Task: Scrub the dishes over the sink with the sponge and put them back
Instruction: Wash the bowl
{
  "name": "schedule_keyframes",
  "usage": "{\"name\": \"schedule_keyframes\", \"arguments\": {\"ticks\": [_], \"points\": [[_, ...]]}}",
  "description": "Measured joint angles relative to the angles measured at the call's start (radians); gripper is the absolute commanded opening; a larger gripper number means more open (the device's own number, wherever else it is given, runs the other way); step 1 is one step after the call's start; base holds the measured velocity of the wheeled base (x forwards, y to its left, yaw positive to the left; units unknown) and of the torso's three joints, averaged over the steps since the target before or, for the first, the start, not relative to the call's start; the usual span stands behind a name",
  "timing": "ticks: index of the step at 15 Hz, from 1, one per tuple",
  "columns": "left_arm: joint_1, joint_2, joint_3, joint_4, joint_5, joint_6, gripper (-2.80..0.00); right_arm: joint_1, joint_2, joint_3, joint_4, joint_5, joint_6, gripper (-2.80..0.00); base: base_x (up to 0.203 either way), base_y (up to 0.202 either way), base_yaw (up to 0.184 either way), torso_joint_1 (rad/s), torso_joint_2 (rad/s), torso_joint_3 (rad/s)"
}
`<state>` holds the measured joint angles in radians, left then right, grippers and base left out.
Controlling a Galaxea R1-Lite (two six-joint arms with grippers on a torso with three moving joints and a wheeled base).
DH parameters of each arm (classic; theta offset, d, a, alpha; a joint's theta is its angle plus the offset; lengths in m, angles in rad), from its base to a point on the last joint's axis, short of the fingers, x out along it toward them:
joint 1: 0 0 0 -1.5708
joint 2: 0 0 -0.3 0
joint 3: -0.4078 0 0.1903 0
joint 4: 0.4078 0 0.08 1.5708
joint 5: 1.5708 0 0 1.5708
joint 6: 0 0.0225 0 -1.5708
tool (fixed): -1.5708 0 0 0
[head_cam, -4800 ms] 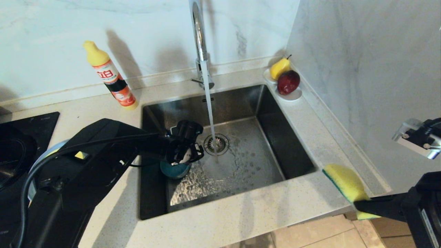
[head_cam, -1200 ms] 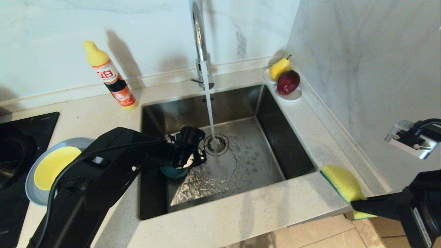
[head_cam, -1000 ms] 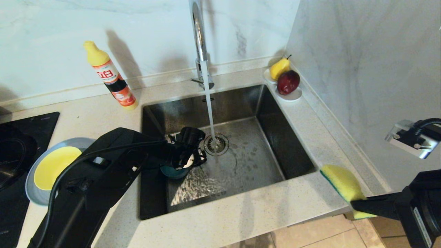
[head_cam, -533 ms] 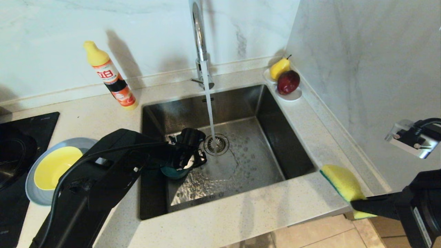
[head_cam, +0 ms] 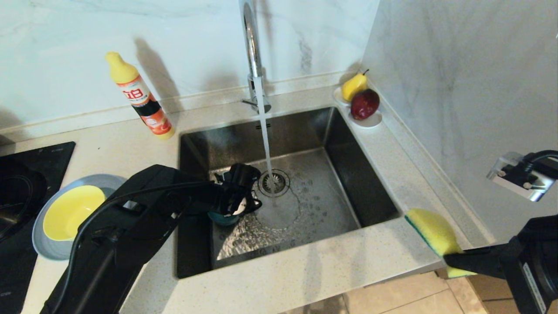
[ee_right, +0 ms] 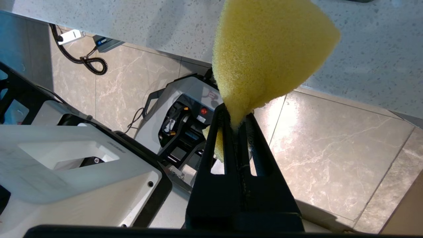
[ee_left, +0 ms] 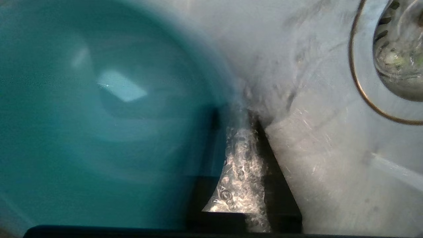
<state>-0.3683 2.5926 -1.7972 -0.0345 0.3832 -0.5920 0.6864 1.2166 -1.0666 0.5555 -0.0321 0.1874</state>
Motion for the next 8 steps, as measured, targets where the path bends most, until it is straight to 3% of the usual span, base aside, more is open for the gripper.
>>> {"name": "schedule_keyframes", "arguments": {"ticks": [8], "points": [[0.001,-0.005,0.001,0.0,-0.004,-0.001,-2.8,0.0,0.004,-0.003,0.0,0.001,0.0,-2.8,0.0,0.0,0.0,0.0,0.0,0.0]]}}
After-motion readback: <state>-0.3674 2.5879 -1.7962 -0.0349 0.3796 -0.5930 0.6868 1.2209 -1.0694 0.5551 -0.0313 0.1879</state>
